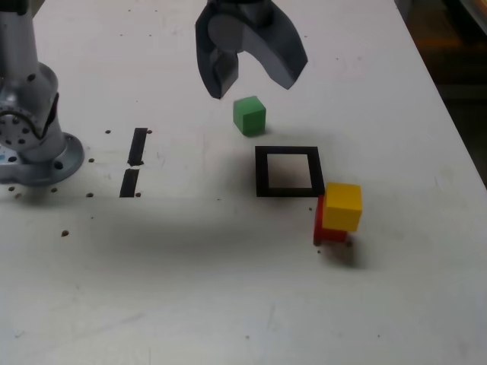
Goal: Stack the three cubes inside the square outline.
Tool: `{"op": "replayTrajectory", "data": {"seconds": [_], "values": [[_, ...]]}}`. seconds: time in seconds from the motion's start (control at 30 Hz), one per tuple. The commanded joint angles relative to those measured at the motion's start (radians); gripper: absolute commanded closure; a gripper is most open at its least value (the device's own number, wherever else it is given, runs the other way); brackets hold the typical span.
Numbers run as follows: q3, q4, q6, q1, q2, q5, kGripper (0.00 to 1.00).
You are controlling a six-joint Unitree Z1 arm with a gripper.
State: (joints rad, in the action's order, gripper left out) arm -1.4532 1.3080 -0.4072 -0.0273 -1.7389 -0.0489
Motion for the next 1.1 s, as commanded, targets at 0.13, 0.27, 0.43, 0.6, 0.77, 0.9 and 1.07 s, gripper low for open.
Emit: {"op": "replayTrajectory", "data": {"seconds": [0.13, 0.27, 0.43, 0.6, 0.77, 0.9, 1.07], "values": [[-0.034, 0.004, 0.110, 0.100, 0.002, 0.000, 0.04], [-0.062, 0.013, 0.179, 0.161, -0.015, 0.006, 0.04], [-0.141, 0.054, 0.248, 0.234, -0.069, 0.020, 0.04], [-0.277, 0.139, 0.303, 0.303, -0.155, 0.035, 0.04], [-0.404, 0.204, 0.351, 0.353, -0.239, 0.044, 0.04], [-0.452, 0.212, 0.378, 0.371, -0.289, 0.040, 0.04], [-0.484, 0.227, 0.386, 0.377, -0.338, 0.043, 0.04]]}}
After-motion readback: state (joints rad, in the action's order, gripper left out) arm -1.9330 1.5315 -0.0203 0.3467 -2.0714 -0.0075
